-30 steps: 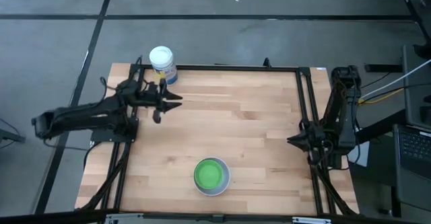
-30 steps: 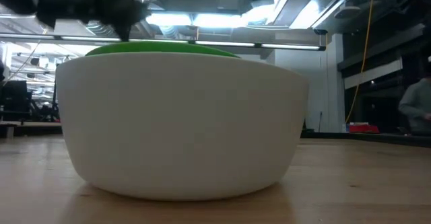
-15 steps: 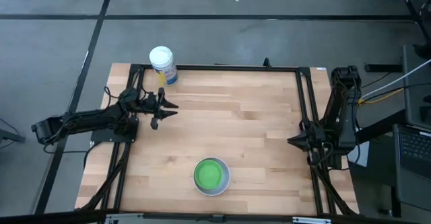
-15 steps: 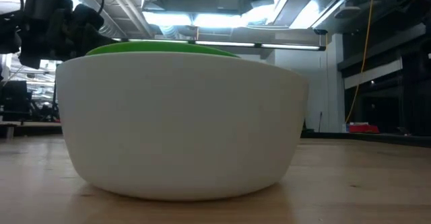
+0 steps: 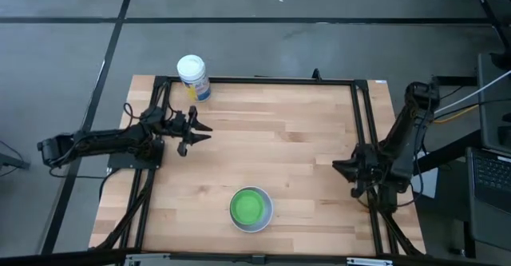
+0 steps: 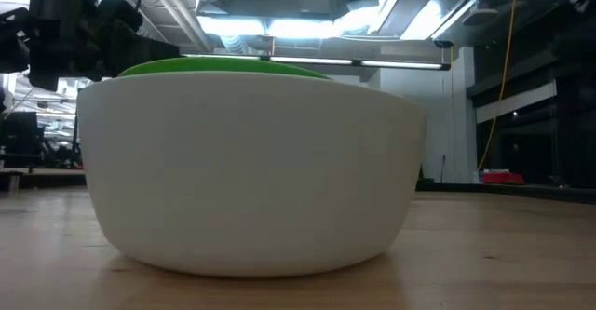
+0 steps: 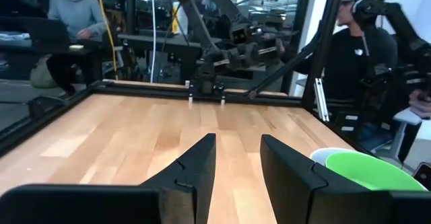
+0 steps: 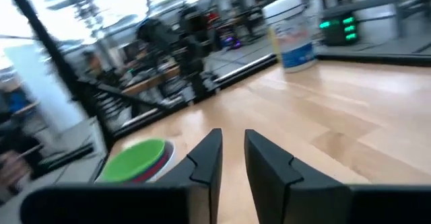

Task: Nest bowls inside each other
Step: Return to Home Position

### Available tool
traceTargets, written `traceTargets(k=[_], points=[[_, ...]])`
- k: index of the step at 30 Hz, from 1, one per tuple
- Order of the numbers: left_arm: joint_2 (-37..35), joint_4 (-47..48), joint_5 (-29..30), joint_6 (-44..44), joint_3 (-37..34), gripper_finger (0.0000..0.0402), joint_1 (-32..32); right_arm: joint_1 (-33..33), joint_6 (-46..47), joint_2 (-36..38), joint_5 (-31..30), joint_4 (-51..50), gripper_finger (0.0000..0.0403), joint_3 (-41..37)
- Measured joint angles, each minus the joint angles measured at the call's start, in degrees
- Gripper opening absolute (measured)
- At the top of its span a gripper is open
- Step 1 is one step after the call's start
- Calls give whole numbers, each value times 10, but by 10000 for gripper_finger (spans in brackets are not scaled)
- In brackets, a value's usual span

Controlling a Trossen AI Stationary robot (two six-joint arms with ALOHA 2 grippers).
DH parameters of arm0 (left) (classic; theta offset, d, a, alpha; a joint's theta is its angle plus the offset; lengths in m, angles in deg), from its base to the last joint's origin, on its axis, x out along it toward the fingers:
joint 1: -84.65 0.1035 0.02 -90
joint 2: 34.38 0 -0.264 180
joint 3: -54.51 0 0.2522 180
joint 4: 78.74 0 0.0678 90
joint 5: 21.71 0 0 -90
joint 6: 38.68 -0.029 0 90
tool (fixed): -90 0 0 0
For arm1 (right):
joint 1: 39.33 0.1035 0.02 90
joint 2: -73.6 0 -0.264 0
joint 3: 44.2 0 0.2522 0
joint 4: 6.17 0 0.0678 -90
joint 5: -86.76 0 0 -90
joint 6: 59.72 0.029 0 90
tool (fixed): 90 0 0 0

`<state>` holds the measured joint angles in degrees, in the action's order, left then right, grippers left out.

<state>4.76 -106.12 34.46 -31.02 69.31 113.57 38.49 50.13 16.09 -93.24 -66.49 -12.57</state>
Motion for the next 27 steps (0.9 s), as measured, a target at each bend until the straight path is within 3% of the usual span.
traceTargets(k=[4,7,10,14,18,22,27], points=[[1,1,35,2,0,114,-29,-77,-296,-29,2,315,76,1],[2,1,57,6,0,114,-48,-145,-474,-48,54,477,83,1],[2,0,76,16,0,114,-65,-240,-642,-68,182,630,83,1],[1,-7,99,17,0,114,-88,-379,-926,-108,439,838,70,1],[1,-5,115,17,0,114,-104,-483,-1020,-92,598,902,47,-43],[1,12,123,6,0,114,-117,-563,-1073,-48,741,1128,28,-166],[4,23,159,-40,0,114,-117,-634,-1095,33,863,1043,21,-167]])
